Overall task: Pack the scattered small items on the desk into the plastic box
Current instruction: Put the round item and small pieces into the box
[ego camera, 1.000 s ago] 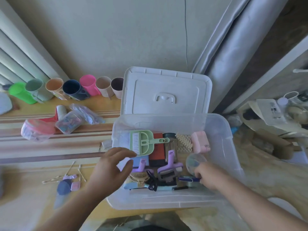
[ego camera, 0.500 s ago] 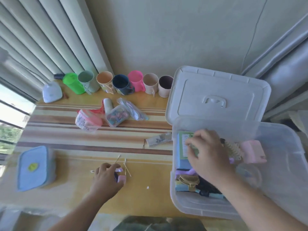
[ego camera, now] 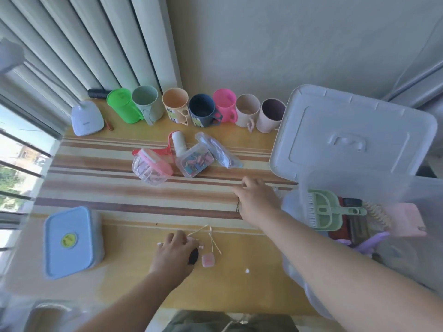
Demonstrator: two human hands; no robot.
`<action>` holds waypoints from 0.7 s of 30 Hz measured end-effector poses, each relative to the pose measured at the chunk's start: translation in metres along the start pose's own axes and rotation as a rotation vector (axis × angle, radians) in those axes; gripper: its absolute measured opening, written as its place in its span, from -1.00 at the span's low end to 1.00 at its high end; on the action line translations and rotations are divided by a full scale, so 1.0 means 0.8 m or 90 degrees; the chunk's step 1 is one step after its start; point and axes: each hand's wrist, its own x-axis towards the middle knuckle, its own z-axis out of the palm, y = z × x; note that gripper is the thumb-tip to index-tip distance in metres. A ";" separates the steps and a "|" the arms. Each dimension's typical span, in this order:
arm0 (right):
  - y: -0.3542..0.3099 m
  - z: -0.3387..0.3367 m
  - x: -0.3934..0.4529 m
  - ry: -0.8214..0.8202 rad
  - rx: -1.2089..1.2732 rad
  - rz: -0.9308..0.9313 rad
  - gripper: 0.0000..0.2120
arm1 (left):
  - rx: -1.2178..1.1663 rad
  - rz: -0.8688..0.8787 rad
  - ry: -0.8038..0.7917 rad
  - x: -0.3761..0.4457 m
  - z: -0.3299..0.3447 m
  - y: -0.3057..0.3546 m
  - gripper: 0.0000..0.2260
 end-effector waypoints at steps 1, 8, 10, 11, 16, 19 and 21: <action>0.000 0.003 0.004 -0.024 -0.020 0.025 -0.54 | 0.006 0.006 -0.004 0.000 0.002 -0.006 -0.47; 0.008 0.025 0.016 -0.104 -0.082 0.106 -0.35 | -0.045 0.005 0.033 0.021 -0.004 -0.020 -0.53; 0.010 0.032 0.019 -0.108 -0.078 0.120 -0.35 | -0.075 -0.002 0.046 0.038 -0.016 -0.025 -0.48; 0.012 0.035 0.021 -0.107 -0.077 0.124 -0.35 | -0.087 0.007 0.042 0.047 -0.023 -0.027 -0.44; 0.027 0.050 0.024 -0.099 -0.082 0.169 -0.39 | -0.064 -0.010 0.117 0.094 -0.059 -0.028 -0.50; 0.034 0.054 0.024 -0.107 -0.108 0.178 -0.47 | -0.023 -0.009 0.041 0.113 -0.075 -0.028 -0.44; 0.038 0.056 0.026 -0.107 -0.126 0.181 -0.51 | -0.007 0.000 0.028 0.119 -0.079 -0.031 -0.41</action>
